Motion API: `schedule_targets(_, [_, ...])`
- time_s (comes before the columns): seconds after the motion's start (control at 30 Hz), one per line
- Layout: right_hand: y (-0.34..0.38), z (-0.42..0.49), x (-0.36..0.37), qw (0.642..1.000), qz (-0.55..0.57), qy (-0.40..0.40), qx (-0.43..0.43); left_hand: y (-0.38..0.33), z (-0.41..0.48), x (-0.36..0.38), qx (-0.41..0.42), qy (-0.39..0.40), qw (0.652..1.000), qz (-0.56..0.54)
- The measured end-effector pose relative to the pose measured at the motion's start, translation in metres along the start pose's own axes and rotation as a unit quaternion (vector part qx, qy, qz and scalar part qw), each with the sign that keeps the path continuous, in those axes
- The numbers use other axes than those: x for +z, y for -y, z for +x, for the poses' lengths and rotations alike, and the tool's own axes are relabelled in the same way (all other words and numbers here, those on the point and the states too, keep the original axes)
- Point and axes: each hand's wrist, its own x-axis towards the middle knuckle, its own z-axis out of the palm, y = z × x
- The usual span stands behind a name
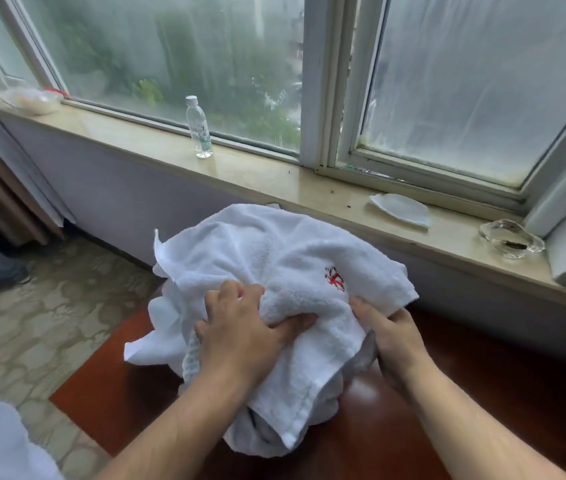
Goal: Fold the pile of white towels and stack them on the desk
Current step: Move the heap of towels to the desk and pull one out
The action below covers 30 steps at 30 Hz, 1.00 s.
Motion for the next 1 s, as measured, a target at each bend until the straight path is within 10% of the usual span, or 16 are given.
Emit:
schedule_targets(0.6, [0.033, -0.084, -0.257, 0.929, -0.126, -0.344, -0.057, -0.207, -0.074, 0.137, 0.179, 0.213, 0.959, -0.05])
schedule_targets(0.8, [0.028, -0.076, -0.276, 0.844, -0.211, -0.494, -0.007, -0.234, -0.053, 0.203, 0.183, 0.265, 0.944, -0.071])
schedule_targets(1.0, [0.012, -0.044, -0.279, 0.852, -0.144, -0.503, -0.016, -0.246, -0.01, 0.234, 0.193, 0.252, 0.944, -0.09])
